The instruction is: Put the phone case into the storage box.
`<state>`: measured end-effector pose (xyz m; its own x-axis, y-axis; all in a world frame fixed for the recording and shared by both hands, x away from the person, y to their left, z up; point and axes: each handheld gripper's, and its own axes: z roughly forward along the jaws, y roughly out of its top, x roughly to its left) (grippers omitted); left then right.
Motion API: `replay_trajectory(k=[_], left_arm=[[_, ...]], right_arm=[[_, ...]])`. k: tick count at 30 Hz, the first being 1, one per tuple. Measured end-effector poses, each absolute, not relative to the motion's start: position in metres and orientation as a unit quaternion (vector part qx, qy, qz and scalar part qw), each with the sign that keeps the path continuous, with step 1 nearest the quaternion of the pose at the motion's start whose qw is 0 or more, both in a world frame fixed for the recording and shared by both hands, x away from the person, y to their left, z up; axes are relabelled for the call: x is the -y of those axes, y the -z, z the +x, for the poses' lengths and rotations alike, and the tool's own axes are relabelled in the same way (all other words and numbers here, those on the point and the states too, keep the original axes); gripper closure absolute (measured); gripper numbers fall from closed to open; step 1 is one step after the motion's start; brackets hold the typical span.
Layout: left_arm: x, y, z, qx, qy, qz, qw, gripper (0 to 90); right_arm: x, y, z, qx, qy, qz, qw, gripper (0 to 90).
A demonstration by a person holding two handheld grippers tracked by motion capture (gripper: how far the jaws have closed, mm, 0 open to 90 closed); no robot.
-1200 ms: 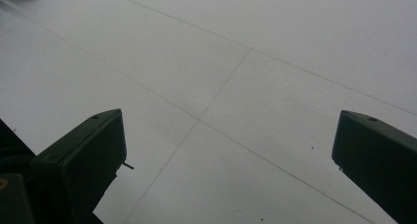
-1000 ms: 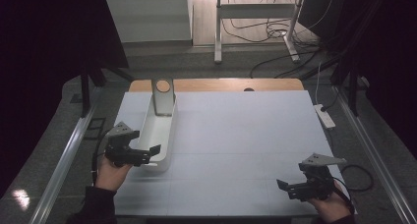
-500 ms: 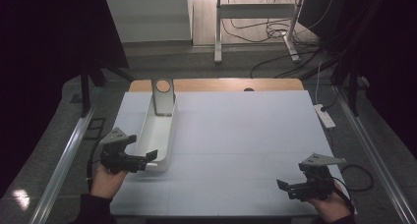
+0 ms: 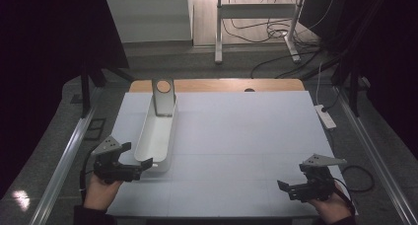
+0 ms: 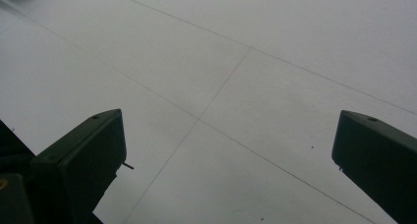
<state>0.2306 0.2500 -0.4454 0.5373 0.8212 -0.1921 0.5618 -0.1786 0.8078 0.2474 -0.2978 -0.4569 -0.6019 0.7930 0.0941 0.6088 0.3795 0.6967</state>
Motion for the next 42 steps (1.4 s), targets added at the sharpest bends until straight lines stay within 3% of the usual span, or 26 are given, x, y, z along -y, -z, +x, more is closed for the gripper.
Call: replay_trajectory(k=[29,42], left_arm=[[-0.274,0.463,0.188,-0.482,-0.15,0.745,0.437,0.0],[-0.273,0.472,0.179,-0.489,-0.153,0.758,0.403,0.0]], right_arm=[[0.298,0.457,0.248,-0.82,-0.355,0.429,0.13,0.0],[0.297,0.457,0.248,-0.82,-0.354,0.43,0.131,0.0]])
